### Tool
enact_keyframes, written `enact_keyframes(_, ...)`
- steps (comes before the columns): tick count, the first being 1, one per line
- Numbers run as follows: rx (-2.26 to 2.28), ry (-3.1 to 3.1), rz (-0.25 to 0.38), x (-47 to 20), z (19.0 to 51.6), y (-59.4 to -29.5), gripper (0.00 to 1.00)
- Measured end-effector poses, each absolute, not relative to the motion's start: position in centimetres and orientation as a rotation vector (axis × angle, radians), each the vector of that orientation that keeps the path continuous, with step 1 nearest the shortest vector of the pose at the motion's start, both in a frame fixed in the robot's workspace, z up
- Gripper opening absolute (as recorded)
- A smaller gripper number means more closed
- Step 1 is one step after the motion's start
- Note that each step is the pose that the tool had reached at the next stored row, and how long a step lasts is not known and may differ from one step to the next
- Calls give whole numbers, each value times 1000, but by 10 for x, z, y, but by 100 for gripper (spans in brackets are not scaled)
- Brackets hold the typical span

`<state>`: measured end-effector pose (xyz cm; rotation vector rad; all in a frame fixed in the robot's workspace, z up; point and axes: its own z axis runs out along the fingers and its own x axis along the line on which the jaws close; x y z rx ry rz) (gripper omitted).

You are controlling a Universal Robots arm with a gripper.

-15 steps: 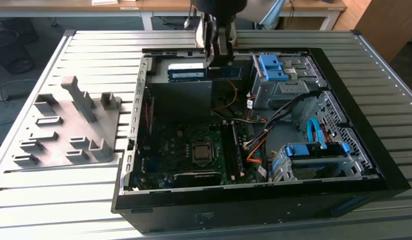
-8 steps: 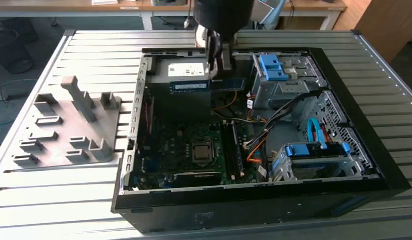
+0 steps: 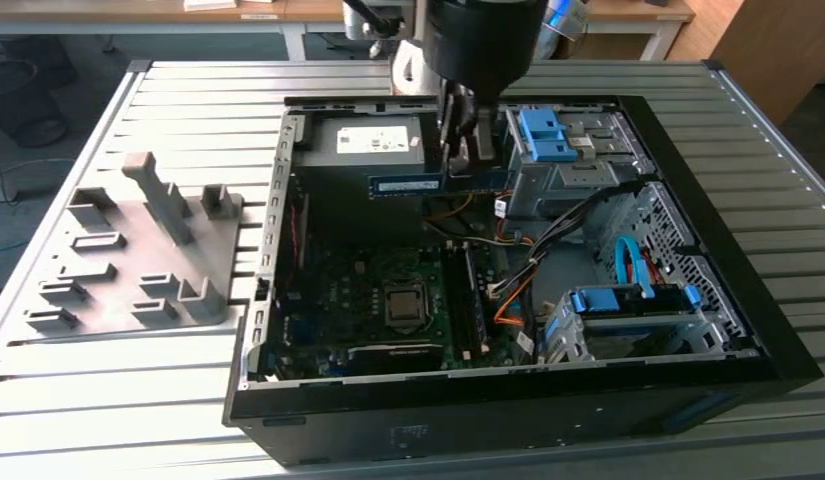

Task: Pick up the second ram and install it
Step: 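Pick up the second ram and move it above second insertion slot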

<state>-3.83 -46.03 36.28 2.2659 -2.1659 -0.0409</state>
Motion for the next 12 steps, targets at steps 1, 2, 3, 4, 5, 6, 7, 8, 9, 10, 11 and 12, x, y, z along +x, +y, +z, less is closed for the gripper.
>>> enact_keyframes(1,2266,-2167,-42,-36,361,-460,14)
enact_keyframes(2,2266,-2168,-43,-34,359,-460,14)
enact_keyframes(3,2267,-2168,-45,-33,357,-460,14)
enact_keyframes(4,2267,-2169,-46,-32,356,-460,14)
enact_keyframes(5,2268,-2170,-47,-31,354,-460,14)
enact_keyframes(6,2267,-2170,-47,-31,352,-460,14)
enact_keyframes(7,2267,-2170,-47,-30,350,-460,14)
enact_keyframes(8,2267,-2171,-47,-30,348,-460,14)
enact_keyframes(9,2267,-2171,-47,-30,347,-460,14)
enact_keyframes(10,2267,-2171,-47,-30,345,-460,14)
enact_keyframes(11,2266,-2171,-47,-30,343,-461,14)
enact_keyframes(12,2266,-2171,-47,-30,341,-461,14)
